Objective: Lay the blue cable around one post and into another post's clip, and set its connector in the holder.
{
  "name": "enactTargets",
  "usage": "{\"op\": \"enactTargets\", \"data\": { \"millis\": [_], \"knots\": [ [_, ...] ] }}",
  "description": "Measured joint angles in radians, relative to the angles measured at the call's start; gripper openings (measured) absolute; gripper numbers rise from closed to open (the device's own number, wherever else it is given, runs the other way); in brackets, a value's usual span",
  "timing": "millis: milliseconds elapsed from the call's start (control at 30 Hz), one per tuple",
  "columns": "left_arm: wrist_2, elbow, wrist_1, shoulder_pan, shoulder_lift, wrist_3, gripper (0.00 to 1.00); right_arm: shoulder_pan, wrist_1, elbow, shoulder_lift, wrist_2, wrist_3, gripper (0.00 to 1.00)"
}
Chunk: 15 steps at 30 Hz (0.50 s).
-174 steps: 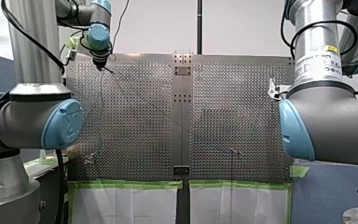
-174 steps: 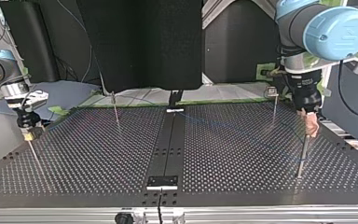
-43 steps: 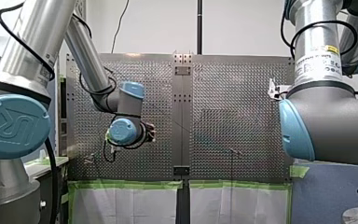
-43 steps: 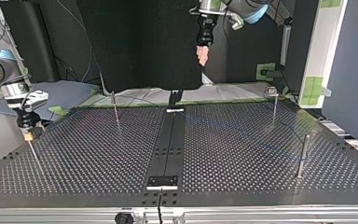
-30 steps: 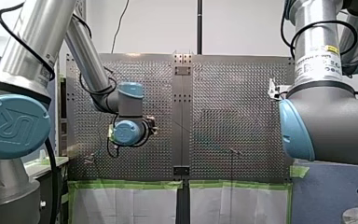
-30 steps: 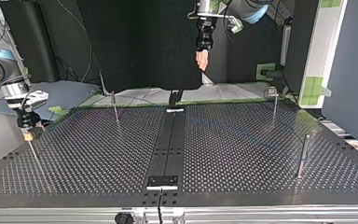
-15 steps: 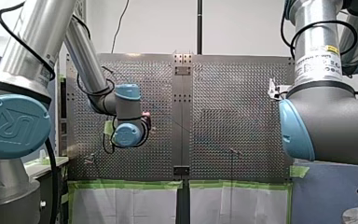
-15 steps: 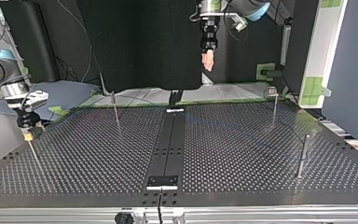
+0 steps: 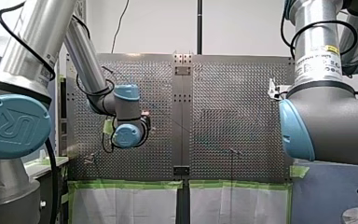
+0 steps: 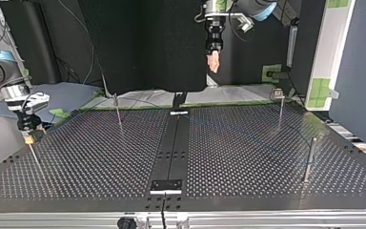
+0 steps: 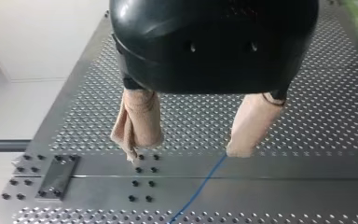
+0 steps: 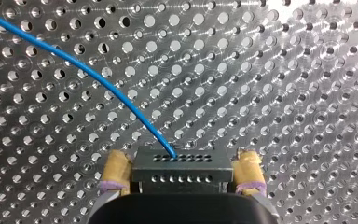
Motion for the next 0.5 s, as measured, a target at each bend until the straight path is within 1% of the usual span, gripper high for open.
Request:
{"op": "enactTargets", "data": {
  "millis": [133,300,500],
  "knots": [
    [-0.009,0.0,-0.039,0.0,0.0,0.013,1.0,0.0,0.0,0.0,0.0,0.0,0.0,0.98],
    [-0.012,0.0,-0.086,0.0,0.0,0.017,1.0,0.0,0.0,0.0,0.0,0.0,0.0,0.98],
    [-0.011,0.0,-0.099,0.0,0.0,0.015,1.0,0.0,0.0,0.0,0.0,0.0,0.0,0.98]
  ]
}}
